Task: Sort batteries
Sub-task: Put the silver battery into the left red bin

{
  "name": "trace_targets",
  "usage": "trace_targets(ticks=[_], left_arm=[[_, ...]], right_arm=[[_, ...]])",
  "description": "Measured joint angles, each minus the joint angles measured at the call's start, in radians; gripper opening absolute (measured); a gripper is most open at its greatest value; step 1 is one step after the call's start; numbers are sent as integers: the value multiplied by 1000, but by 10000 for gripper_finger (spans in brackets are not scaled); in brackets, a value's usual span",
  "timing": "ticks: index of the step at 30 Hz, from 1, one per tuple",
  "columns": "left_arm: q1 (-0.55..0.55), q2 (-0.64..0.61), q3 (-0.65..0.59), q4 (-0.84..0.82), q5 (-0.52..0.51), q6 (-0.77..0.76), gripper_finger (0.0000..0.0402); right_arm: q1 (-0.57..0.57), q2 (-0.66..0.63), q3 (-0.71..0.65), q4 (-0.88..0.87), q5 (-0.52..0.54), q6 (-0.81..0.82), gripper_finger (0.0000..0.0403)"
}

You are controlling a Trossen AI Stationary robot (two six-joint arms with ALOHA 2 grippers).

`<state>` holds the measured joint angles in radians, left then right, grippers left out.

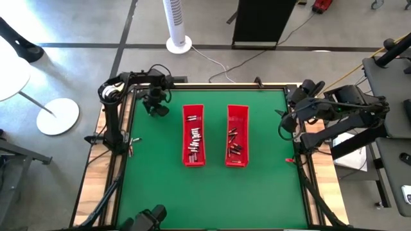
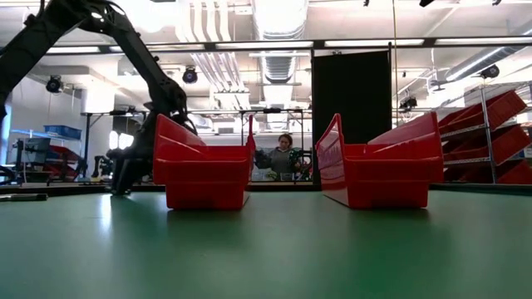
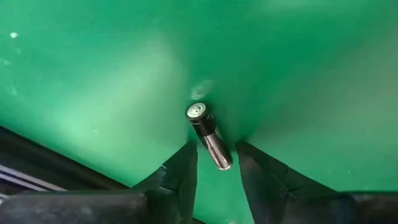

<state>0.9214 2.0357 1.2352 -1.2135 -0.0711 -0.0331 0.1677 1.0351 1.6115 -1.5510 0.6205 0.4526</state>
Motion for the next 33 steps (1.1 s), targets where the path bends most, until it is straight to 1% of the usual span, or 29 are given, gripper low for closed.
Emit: trace_targets(ticks=[4,6,8,12,16,18,21,23,26,29,33], left_arm=[[-21,1,-7,8,-2,22,60],[-28,1,-9,13,-5,9,30],[-34,1,-12,22,-10,-10,13],[-51,1,-14,33,-22,-30,16],[-77,-15,-7,25,-84,4,7],[-79,-50,-12,33,-97,17,6],[-79,-146,-19,108,-90,15,6],[-83,-236,-37,87,-76,2,6],[-112,-378,-70,145,-61,-49,5],[-176,-536,-103,146,-54,-133,5],[-319,-736,-137,165,-49,-289,4]], right_arm=[[0,0,0,17,0,0,337],[0,1,0,18,0,0,336],[0,2,0,22,-11,0,334],[0,21,22,39,-71,-8,336],[0,53,78,39,-82,-28,340],[0,66,110,40,-89,-56,341],[0,82,146,55,-97,-106,338],[0,87,153,84,-97,-136,335],[0,88,152,151,-109,-183,334],[0,97,145,245,-163,-280,337],[-10,146,140,381,-243,-464,337]])
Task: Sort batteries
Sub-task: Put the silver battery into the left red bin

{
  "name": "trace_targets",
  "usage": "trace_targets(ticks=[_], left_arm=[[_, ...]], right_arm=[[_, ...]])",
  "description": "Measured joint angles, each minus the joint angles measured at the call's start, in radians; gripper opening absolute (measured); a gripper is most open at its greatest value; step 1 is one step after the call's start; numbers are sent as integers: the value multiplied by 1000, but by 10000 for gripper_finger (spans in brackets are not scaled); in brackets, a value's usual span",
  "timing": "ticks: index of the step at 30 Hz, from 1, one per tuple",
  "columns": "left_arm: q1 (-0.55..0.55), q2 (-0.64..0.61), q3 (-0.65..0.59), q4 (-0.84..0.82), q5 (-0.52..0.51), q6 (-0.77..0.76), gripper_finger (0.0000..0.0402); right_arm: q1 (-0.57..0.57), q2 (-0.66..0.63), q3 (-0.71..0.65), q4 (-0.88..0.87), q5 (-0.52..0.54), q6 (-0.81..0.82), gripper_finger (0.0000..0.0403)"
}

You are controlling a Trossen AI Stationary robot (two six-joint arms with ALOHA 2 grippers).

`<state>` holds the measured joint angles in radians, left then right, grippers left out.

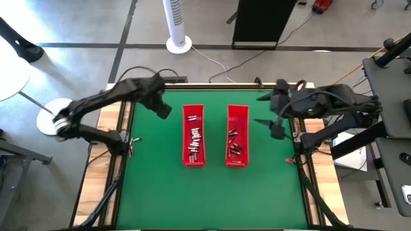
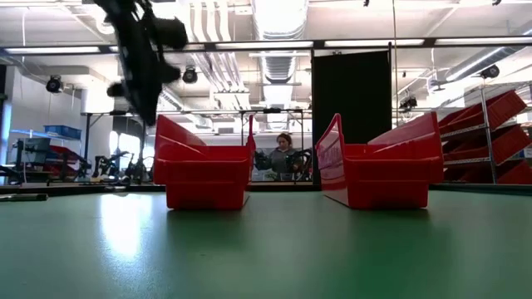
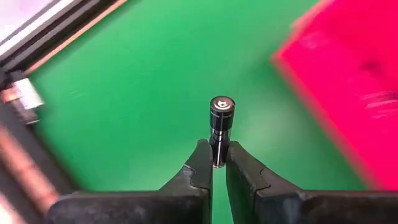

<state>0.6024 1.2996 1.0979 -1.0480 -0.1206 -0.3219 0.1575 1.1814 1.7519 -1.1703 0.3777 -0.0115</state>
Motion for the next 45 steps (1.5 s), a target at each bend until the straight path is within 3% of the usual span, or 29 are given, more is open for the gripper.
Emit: trace_targets(ticks=[3,10,14,19,29,38,45], left_arm=[[-136,-134,-29,54,-2,-143,4],[-521,-318,-39,247,-209,-348,4],[-722,-338,-39,411,-347,-308,4],[-893,-319,-40,619,-424,-172,4],[-940,-272,-40,779,-412,-34,4],[-942,-259,-40,843,-386,0,4],[-942,-259,-40,909,-395,41,4]], right_arm=[[-17,61,2,90,-50,-101,329],[-27,213,89,319,-124,-109,313],[-27,320,191,440,-124,-48,305],[-25,456,306,552,-140,54,296],[4,634,438,580,-143,87,295],[16,625,450,583,-148,106,306],[15,646,452,665,-221,70,298]])
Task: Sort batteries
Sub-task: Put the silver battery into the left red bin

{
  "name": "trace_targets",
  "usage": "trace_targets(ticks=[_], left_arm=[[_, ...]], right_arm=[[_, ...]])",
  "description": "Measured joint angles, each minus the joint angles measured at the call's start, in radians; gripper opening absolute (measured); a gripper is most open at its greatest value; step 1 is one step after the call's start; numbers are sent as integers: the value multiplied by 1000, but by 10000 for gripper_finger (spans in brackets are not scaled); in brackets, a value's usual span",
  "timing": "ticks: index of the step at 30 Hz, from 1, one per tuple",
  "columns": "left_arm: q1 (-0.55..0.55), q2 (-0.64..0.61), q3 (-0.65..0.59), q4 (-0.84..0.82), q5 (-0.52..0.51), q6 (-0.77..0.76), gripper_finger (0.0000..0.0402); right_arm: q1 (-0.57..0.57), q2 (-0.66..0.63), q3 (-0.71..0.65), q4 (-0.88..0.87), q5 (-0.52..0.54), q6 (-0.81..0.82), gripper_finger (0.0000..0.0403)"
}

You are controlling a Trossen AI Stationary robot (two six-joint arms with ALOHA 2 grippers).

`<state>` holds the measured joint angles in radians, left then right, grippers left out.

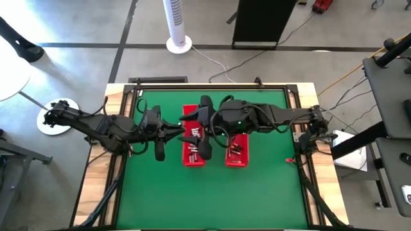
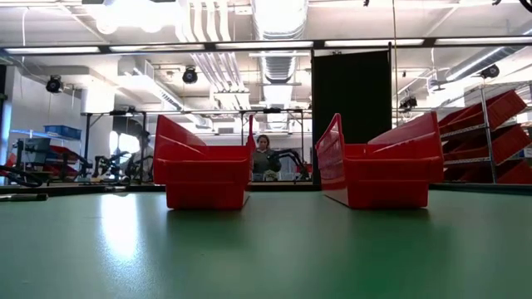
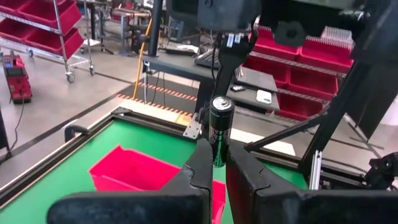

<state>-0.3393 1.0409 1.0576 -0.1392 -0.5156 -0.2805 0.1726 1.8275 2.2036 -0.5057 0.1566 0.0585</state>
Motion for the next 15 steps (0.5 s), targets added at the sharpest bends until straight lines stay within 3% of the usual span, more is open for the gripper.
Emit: trace_targets(ticks=[7,15], left_arm=[[0,0,0,23,0,2,4],[-8,0,0,33,1,2,4]], right_arm=[[8,-8,-1,131,-7,-51,293],[44,1,-2,125,-6,-61,308]])
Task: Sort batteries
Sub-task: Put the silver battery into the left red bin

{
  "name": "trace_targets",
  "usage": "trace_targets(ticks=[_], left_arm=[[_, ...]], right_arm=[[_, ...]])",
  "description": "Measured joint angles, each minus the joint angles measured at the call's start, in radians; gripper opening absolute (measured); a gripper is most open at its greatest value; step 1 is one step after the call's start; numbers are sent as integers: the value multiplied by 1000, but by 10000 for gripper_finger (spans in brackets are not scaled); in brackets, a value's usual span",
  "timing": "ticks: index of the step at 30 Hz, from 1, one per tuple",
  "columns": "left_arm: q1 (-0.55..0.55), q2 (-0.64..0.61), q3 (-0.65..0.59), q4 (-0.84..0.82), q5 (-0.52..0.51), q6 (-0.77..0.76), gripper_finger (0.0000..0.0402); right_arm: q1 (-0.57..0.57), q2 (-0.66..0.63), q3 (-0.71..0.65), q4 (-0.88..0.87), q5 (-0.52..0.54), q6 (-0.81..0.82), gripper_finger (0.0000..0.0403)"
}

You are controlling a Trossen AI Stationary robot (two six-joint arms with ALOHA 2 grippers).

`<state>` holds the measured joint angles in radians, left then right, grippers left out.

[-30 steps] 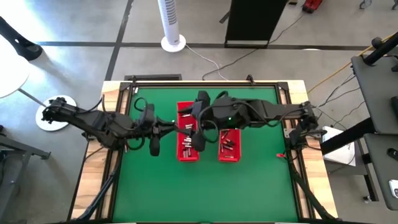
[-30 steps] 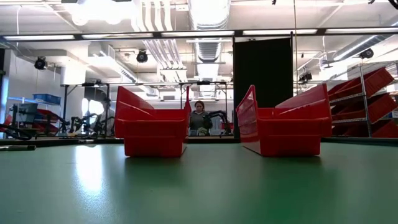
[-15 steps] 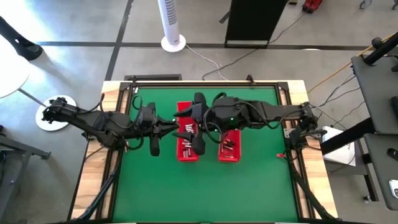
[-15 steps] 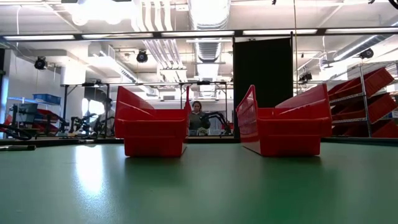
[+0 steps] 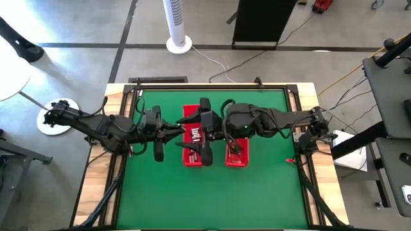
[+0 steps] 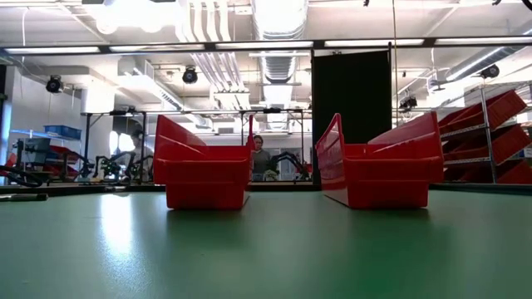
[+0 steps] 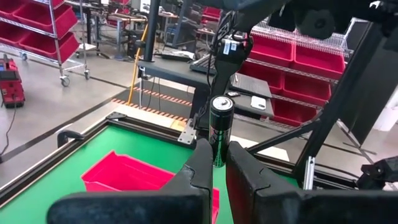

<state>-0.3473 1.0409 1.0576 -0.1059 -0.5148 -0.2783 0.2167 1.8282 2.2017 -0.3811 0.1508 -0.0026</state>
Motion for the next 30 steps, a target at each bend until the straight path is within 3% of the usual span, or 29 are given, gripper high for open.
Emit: trace_targets(ticks=[15,20,30], left_arm=[[-61,1,31,-36,8,61,4],[-129,0,44,-49,-25,67,4],[-137,0,54,-60,-49,77,4]], right_arm=[[52,6,-11,10,164,-35,301],[51,7,-12,-80,190,18,284],[46,56,-14,-39,188,85,228]])
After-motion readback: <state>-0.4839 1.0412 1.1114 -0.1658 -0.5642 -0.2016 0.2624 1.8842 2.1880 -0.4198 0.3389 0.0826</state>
